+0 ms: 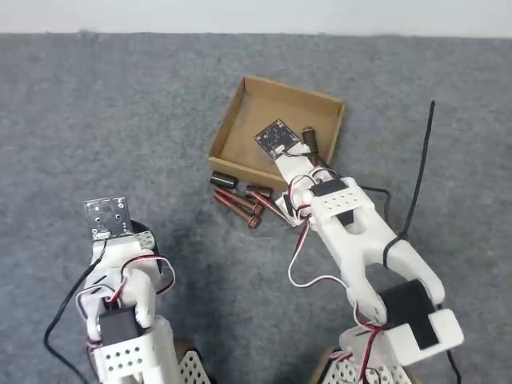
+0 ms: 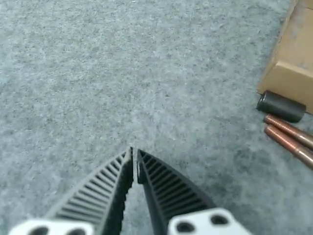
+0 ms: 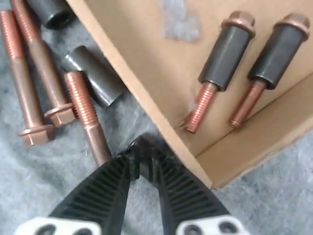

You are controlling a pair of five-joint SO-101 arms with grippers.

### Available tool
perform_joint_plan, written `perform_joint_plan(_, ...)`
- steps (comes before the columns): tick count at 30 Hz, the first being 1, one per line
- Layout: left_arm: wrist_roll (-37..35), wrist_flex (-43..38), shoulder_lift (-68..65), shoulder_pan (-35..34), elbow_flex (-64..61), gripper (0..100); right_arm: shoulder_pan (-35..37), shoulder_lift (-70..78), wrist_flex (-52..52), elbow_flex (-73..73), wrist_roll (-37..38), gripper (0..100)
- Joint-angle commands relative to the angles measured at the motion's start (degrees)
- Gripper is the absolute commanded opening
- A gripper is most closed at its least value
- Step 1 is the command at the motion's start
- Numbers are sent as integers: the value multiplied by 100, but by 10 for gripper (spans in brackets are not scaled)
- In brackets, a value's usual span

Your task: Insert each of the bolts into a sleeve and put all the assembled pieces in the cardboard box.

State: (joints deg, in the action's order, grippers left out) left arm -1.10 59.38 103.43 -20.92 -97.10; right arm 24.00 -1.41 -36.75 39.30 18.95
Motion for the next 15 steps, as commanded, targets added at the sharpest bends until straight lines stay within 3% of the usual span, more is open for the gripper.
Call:
perform_joint_plan(1, 44, -158, 88, -35, 57, 12, 233, 92, -321, -97, 79, 17)
perform_joint_plan(6, 44, -158, 88, -35, 57, 12, 831, 84, -954, -97, 774, 17)
perform_joint_plan(10, 44, -158, 88, -35, 57, 12, 1209, 84, -1226, -105, 791, 17)
perform_joint_plan(15, 44, -158, 88, -35, 57, 12, 1138, -163, -1393, -105, 791, 17)
